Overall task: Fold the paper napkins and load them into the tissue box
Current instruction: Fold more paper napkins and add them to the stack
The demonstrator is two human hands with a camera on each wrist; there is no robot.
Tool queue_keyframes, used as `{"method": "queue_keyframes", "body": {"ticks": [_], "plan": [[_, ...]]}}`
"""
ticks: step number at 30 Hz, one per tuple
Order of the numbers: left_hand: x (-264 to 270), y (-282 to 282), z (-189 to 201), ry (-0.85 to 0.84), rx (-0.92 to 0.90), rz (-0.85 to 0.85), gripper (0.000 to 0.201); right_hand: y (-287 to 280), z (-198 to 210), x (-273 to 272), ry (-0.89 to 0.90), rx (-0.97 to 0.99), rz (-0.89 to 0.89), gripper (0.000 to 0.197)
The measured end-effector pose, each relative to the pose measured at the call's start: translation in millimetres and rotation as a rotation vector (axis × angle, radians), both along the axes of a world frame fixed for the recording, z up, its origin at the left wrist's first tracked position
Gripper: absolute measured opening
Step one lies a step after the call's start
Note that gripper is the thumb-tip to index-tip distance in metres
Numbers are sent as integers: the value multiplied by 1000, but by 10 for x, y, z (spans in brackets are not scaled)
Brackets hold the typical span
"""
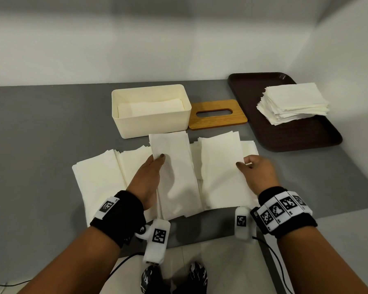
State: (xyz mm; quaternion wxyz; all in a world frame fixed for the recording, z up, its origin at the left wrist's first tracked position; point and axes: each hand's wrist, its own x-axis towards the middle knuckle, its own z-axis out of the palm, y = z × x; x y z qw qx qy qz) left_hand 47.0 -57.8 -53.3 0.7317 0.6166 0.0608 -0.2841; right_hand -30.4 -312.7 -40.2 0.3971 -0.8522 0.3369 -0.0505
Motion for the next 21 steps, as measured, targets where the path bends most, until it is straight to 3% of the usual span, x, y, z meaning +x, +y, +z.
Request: {"method": "queue_keyframes", "body": {"ticks": [3, 7, 13, 17, 21], "plan": [[-6, -4, -1, 2, 4, -4, 33, -38, -46, -60, -9, -3, -10, 18], [-19, -25, 17, 7, -6, -15, 30, -53, 47, -111, -135, 40, -53, 8], [-56, -110, 36, 14, -17, -26, 36, 52, 336, -121, -346, 304, 13, 5], [-101, -197, 80, 39, -70, -70, 32, 228, 335, -56, -357, 504, 81, 15], [-78, -203, 70, 36, -38, -49, 33, 205, 208, -49, -291, 450, 25, 15]]}}
